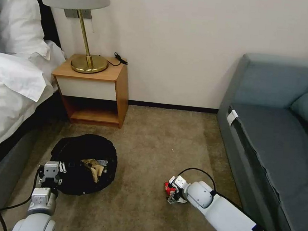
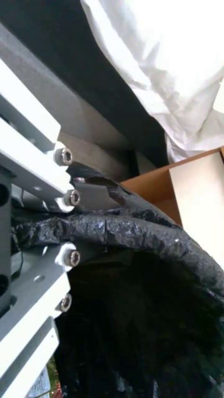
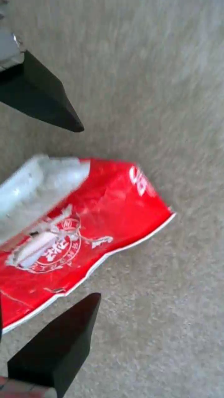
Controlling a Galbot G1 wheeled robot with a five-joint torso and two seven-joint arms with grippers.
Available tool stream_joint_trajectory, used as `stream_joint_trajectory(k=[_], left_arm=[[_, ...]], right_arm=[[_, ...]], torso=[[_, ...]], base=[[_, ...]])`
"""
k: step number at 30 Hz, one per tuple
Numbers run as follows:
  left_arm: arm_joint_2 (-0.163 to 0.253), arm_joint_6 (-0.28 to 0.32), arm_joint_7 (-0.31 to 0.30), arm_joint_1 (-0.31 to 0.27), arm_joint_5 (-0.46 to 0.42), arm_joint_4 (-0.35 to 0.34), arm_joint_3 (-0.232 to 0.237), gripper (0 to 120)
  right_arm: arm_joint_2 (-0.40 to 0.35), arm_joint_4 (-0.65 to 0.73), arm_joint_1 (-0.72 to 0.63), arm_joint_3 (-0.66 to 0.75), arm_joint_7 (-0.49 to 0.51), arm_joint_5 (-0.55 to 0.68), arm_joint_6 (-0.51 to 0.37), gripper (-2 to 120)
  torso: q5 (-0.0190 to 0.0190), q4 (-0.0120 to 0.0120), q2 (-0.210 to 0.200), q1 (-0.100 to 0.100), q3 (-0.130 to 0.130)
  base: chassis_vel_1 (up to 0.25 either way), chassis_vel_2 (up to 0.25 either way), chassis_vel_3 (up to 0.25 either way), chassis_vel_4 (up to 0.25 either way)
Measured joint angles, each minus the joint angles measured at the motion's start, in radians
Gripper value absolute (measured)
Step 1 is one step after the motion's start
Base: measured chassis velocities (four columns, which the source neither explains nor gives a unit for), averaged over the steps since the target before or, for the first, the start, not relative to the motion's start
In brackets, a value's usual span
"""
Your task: Pick up the trash bin, then pick up the garbage on the floor and place it into the trash bin.
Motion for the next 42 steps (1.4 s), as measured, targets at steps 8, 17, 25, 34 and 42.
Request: stream_joint_trajectory(k=[8,17,25,34,42], left_arm=[[0.003,0.013,-0.002,-0.002,0.001,-0.017,0.0,2],[0.003,0.02,-0.001,-0.005,0.006,-0.026,0.003,2],[0.003,0.013,0.0,0.002,0.007,-0.024,0.002,2],[0.003,0.008,0.001,0.006,0.007,-0.025,0.002,2],[-0.004,0.004,0.004,0.008,0.012,-0.027,0.008,2]], right_arm=[[0.05,-0.107,0.013,0.044,-0.011,-0.037,0.026,90],[0.046,-0.101,0.004,0.07,-0.023,-0.033,0.032,56],[0.044,-0.093,-0.005,0.083,-0.025,-0.029,0.035,28],[0.048,-0.031,-0.006,0.124,-0.025,0.011,0.04,0],[0.096,0.054,0.018,0.188,0.033,0.182,0.173,0]], torso=[[-0.0001,0.0,0.0,0.0,0.0],[-0.0001,-0.0002,0.0,0.0,0.0],[-0.0001,-0.0002,0.0,0.0,0.0],[-0.0001,-0.0002,0.0,0.0,0.0],[-0.0002,0.0,0.0,0.0,0.0]], base=[[0.0,0.0,0.0,0.0],[0.0,0.0,0.0,0.0],[0.0,0.0,0.0,0.0],[0.0,0.0,0.0,0.0],[0.0,0.0,0.0,0.0]])
